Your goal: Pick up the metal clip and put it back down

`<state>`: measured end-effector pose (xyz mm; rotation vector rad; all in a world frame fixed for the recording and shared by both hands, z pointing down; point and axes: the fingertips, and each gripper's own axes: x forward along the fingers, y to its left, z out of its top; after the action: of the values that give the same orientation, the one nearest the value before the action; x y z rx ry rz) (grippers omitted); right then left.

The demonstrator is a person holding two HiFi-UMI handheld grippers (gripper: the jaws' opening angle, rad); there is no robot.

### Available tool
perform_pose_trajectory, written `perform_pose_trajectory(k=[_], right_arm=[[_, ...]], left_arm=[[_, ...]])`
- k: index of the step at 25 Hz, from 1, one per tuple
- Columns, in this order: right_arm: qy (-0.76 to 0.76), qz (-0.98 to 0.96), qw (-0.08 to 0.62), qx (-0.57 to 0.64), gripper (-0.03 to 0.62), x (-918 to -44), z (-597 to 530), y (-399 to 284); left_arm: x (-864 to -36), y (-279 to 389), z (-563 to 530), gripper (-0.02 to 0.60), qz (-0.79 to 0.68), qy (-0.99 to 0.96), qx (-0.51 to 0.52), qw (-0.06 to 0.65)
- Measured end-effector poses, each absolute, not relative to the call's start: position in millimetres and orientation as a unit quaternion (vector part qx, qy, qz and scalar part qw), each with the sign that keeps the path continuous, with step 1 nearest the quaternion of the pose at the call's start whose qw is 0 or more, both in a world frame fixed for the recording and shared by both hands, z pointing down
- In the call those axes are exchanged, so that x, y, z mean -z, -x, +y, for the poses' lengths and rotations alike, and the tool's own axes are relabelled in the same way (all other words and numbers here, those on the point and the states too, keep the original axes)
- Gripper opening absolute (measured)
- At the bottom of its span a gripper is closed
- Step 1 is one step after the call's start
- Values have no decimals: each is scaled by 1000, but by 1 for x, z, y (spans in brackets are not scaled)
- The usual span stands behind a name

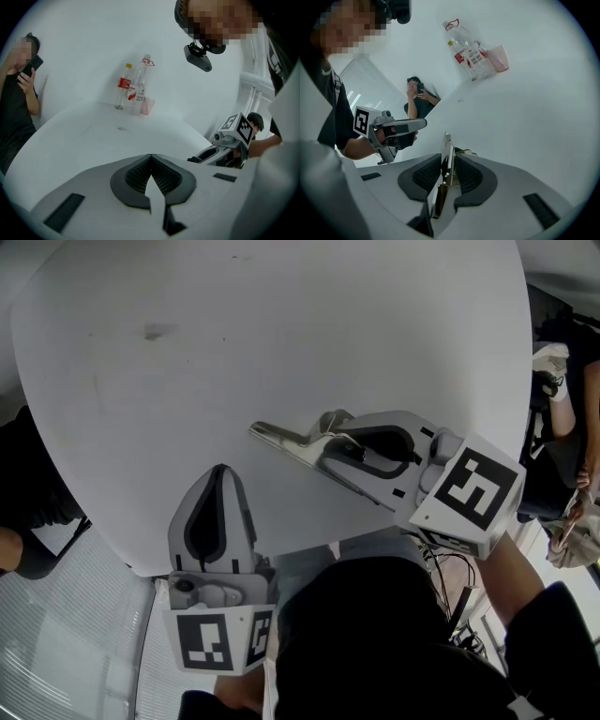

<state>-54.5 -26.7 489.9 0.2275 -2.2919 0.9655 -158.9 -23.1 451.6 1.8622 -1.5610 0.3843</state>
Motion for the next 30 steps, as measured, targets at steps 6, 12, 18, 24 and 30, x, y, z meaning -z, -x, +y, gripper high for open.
perform_pose_trajectory(k=[6, 12, 18, 24, 30], right_arm=[[-85, -862, 325, -380, 106, -490, -25, 56], [-81, -863, 324, -380, 104, -486, -26, 57], [-83, -858, 320, -393, 100, -491, -25, 58], [-88, -861, 324, -382, 95, -486, -26, 57], [-96, -866, 315, -376, 95, -472, -28, 59]], left_arm=[[-452, 158, -27, 20, -594, -718, -141, 335], [-452, 155, -28, 20, -594, -719, -136, 333], [-459, 154, -28, 20, -587, -720, -140, 341], [-451, 154, -31, 20, -586, -724, -140, 337], [-434, 155, -38, 20, -586, -732, -135, 321]])
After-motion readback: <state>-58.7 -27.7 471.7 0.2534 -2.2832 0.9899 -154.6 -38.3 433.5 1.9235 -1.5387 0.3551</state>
